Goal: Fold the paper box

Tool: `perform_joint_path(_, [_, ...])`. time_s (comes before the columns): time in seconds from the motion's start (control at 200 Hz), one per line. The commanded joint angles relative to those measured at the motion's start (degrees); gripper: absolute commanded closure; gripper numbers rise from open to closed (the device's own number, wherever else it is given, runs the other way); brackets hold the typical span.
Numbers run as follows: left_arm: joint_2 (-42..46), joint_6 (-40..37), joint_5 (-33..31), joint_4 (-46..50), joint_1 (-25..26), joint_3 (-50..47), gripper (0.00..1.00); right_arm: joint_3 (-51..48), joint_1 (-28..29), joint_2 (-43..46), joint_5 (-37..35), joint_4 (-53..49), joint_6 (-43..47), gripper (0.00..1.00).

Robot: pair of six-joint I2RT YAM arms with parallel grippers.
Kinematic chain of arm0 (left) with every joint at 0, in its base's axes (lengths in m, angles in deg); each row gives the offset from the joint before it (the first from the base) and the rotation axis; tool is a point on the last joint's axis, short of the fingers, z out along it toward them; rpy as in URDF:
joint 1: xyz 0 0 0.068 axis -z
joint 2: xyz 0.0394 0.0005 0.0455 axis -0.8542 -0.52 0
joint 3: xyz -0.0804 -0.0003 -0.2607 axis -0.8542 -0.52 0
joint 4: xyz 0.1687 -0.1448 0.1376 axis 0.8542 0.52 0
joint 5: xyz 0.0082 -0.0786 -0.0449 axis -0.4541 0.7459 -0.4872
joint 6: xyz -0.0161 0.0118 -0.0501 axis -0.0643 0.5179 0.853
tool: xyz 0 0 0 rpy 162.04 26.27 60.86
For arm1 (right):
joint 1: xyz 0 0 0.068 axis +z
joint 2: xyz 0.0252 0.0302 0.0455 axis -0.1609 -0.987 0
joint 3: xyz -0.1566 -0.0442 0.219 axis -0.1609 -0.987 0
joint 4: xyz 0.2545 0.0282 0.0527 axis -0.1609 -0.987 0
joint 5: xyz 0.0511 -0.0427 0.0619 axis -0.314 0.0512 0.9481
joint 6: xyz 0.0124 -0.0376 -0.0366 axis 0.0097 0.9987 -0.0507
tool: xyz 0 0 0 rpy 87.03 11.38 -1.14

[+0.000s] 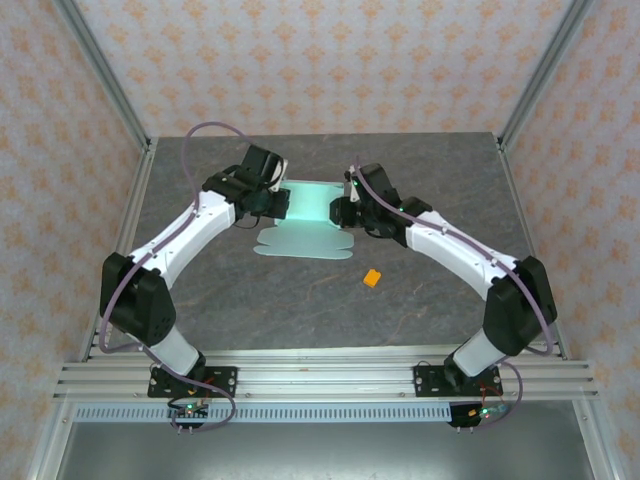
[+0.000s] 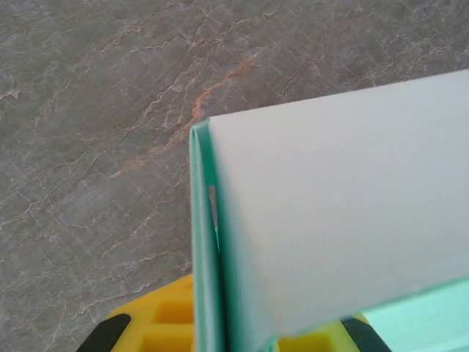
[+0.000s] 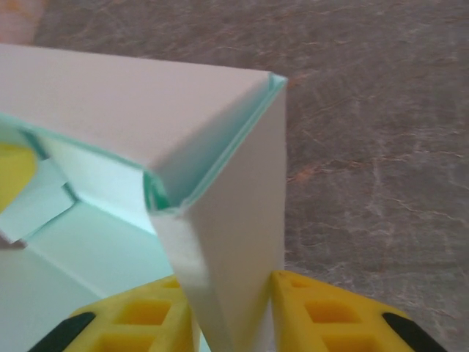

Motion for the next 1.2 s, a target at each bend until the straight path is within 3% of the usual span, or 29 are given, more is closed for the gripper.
perform_joint_path(0.0, [4.17, -1.46, 9.08, 0.03, 3.54, -1.3, 0.98, 4.95, 0.87, -3.4, -10.74, -1.6, -0.7, 0.74])
perform_joint_path(0.475, [7.52, 1.79, 9.44, -4.11, 4.6, -5.28, 0.99, 13.84, 4.22, -13.33, -32.24, -9.53, -4.21, 0.86])
perform_joint_path(0.866, [7.18, 8.82, -5.78, -11.74, 4.92, -10.71, 0.99, 20.27, 8.33, -19.91, -50.48, -16.0, -6.79, 0.88])
perform_joint_path(1.056, [8.0, 12.96, -8.78, -17.8, 5.03, -15.62, 0.99, 20.94, 8.37, -19.64, -56.33, -15.9, -5.94, 0.88])
perform_joint_path(1.196, [8.4, 16.8, -6.16, -22.76, 4.99, -18.84, 1.0, 22.03, 8.29, -20.85, -58.13, -15.62, -5.57, 0.88])
